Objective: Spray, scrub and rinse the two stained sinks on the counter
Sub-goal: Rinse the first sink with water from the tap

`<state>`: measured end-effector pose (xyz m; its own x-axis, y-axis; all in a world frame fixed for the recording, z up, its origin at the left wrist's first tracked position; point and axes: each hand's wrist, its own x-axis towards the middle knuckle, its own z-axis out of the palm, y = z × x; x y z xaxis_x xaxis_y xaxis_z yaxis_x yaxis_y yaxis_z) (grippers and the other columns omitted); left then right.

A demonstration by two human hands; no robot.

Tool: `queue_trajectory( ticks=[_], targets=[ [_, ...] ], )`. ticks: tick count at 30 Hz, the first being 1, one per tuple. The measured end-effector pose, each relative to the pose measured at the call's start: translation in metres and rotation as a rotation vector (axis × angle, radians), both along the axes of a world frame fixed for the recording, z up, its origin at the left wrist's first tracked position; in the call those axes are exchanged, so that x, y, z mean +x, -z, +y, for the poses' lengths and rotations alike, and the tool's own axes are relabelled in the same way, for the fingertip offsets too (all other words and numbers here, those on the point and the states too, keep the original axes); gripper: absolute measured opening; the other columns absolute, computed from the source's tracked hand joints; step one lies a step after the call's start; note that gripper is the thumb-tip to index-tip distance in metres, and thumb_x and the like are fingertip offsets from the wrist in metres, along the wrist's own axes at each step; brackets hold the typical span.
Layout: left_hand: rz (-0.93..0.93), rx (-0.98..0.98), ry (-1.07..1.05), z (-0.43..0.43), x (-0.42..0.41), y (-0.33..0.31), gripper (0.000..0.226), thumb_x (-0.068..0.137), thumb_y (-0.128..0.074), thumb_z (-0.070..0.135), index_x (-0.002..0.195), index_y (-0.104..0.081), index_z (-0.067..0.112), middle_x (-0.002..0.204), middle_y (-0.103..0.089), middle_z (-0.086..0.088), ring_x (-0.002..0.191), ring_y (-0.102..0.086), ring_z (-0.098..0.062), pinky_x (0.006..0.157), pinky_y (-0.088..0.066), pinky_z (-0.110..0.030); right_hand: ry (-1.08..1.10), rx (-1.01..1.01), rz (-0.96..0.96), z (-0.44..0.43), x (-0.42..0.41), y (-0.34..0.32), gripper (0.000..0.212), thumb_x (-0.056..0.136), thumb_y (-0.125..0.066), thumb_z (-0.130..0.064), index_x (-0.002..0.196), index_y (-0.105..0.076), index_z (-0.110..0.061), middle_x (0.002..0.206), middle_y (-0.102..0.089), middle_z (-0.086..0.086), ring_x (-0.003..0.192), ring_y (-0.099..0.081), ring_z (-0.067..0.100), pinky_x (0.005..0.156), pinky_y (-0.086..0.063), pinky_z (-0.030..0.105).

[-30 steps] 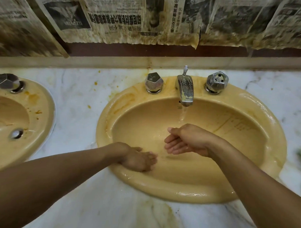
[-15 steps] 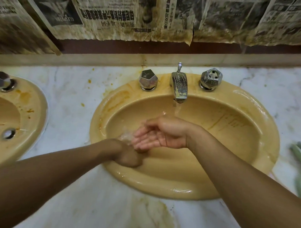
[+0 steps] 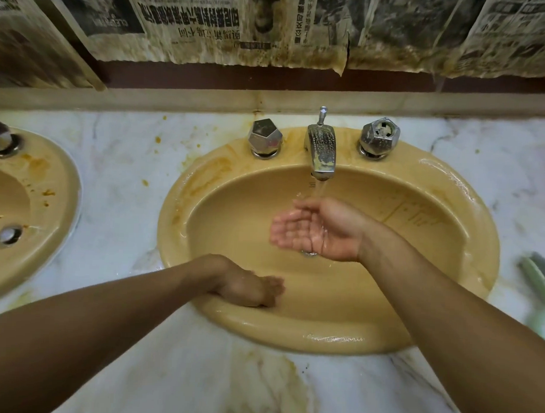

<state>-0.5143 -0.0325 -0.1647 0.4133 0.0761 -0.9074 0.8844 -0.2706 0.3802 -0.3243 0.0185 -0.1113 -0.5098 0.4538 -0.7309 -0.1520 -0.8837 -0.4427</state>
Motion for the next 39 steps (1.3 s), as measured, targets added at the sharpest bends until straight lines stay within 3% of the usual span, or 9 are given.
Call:
queue_trajectory(
  ticks=[4,8,11,15,19,24,29,35,39],
  targets=[
    [-0.011,-0.016,0.002,0.000,-0.003,0.005,0.061,0.111,-0.024,0.048,0.166,-0.007,0.028,0.173,-0.006,0.006,0.159,-0.005,-0.016,0.128,-0.008,-0.044,-0.530,0.143,-0.351,-0.032,0.028,-0.016,0.047,0.110,-0.043,-0.025,0.112,-0.067,0.015,0.106,-0.073,0.029,0.101,-0.073,0.040,0.094,-0.059,0.045],
    [0.020,0.255,0.005,-0.010,0.046,0.034,0.065,0.111,-0.017,0.045,0.163,0.012,0.020,0.170,0.024,0.002,0.156,0.020,-0.011,0.124,0.012,-0.048,-0.415,0.351,-0.780,-0.027,0.053,0.001,0.040,0.107,-0.048,-0.029,0.099,-0.070,0.004,0.098,-0.075,0.024,0.095,-0.074,0.037,0.088,-0.060,0.042],
    [-0.069,0.167,-0.037,-0.018,0.070,0.025,0.061,0.113,-0.017,0.040,0.164,0.008,0.018,0.170,0.021,0.004,0.156,0.015,-0.010,0.126,0.010,-0.048,-0.012,0.278,-0.576,0.002,0.051,0.017,0.042,0.109,-0.044,-0.029,0.105,-0.068,0.006,0.105,-0.072,0.030,0.093,-0.074,0.036,0.088,-0.060,0.044],
    [-0.157,-0.054,-0.067,-0.018,0.042,-0.011,0.056,0.114,-0.017,0.041,0.166,-0.001,0.026,0.168,0.004,0.019,0.155,0.001,-0.002,0.123,0.002,-0.022,0.340,-0.014,-0.001,0.020,0.021,0.016,0.045,0.110,-0.038,-0.028,0.114,-0.065,0.008,0.104,-0.073,0.027,0.099,-0.072,0.037,0.088,-0.060,0.041],
    [0.092,0.108,0.091,-0.004,-0.008,-0.019,0.058,0.113,-0.012,0.041,0.165,0.005,0.023,0.171,0.010,0.010,0.158,0.005,-0.010,0.128,0.001,-0.036,0.030,-0.026,0.079,0.002,0.016,-0.002,0.038,0.104,-0.047,-0.022,0.104,-0.069,0.009,0.095,-0.074,0.026,0.088,-0.075,0.036,0.082,-0.063,0.040],
    [0.089,0.228,0.088,-0.015,0.043,0.007,0.059,0.113,-0.014,0.033,0.165,0.003,0.010,0.172,0.015,-0.005,0.158,0.010,-0.015,0.127,0.002,-0.050,-0.618,0.151,-0.541,-0.042,0.077,-0.029,0.048,0.109,-0.041,-0.024,0.104,-0.069,0.015,0.097,-0.074,0.029,0.093,-0.075,0.040,0.090,-0.061,0.047],
    [-0.272,0.083,-0.129,-0.026,0.153,0.005,0.059,0.113,-0.013,0.033,0.164,0.004,0.010,0.172,0.015,-0.004,0.158,0.009,-0.014,0.127,0.002,-0.051,-0.441,0.417,-0.981,-0.030,0.114,-0.025,0.042,0.107,-0.048,-0.029,0.096,-0.072,0.004,0.095,-0.076,0.021,0.088,-0.075,0.032,0.087,-0.060,0.041],
    [-0.219,-0.019,-0.113,-0.025,0.082,-0.011,0.059,0.113,-0.015,0.046,0.165,0.004,0.026,0.169,0.010,0.017,0.157,0.005,-0.004,0.122,0.004,-0.022,0.156,0.317,-0.499,0.009,0.082,-0.007,0.044,0.110,-0.043,-0.031,0.107,-0.067,0.006,0.106,-0.073,0.026,0.098,-0.074,0.037,0.088,-0.061,0.041],
    [0.175,0.284,0.248,0.003,-0.021,-0.029,0.058,0.112,-0.011,0.041,0.165,0.004,0.022,0.172,0.012,0.007,0.158,0.007,-0.008,0.128,0.003,-0.033,0.355,-0.043,-0.092,0.022,0.038,0.019,0.049,0.111,-0.036,-0.031,0.115,-0.063,0.009,0.103,-0.074,0.028,0.087,-0.076,0.038,0.076,-0.064,0.042]
  ],
)
